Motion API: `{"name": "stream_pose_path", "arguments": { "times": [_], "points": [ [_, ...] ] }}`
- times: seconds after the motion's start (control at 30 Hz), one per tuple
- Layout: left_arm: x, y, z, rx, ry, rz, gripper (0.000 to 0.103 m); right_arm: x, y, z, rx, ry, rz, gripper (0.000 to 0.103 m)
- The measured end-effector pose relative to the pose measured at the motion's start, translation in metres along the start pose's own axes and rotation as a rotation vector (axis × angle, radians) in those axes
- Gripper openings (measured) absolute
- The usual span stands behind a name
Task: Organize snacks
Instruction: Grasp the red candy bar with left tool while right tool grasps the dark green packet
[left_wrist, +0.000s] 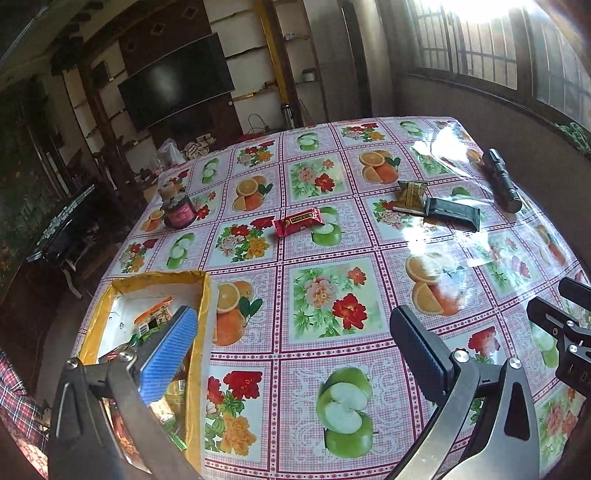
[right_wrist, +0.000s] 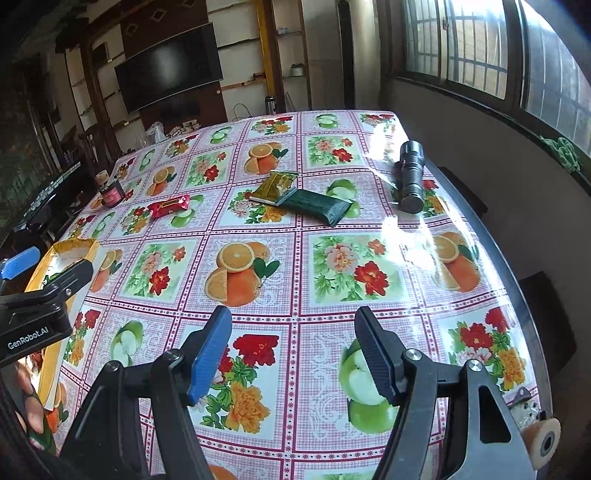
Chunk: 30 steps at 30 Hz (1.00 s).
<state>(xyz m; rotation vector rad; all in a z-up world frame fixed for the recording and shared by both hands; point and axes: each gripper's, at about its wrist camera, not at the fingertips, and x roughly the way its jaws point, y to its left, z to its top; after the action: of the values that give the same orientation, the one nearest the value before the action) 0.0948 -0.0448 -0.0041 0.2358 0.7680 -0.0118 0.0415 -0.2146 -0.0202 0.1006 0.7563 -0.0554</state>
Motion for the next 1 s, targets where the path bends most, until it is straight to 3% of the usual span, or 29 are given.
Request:
{"name": "stream_pose_path", "arguments": {
  "times": [0.2,0.47,0.57,0.8,1.0],
  "points": [
    [0.055,-0.006,0.038,0.074,0.086,-0.071,0.103,0.042,-0.016,0.033,0.047,0.026,0.081,0.069],
    [0.145,0.002,0.078,0.065,0.218,-0.095,0.103,0.103,-0.008,0.093,-0.093,0.051,0.017,0.069],
    [0.164,0.000,0.086,0.067,0.232,-0.094,0.103,0.125,-0.010,0.105,-0.122,0.075,0.000,0.069],
    [0.199,-0.016,0.098,0.100,0.269,-0.107,0.103,0.166,-0.027,0.115,-0.108,0.157,-0.024,0.069],
    [0.222,-0.020,0.100,0.028,0.318,-0.192,0.101,0.180,-0.031,0.114,-0.092,0.185,-0.027,0.069]
  ]
}}
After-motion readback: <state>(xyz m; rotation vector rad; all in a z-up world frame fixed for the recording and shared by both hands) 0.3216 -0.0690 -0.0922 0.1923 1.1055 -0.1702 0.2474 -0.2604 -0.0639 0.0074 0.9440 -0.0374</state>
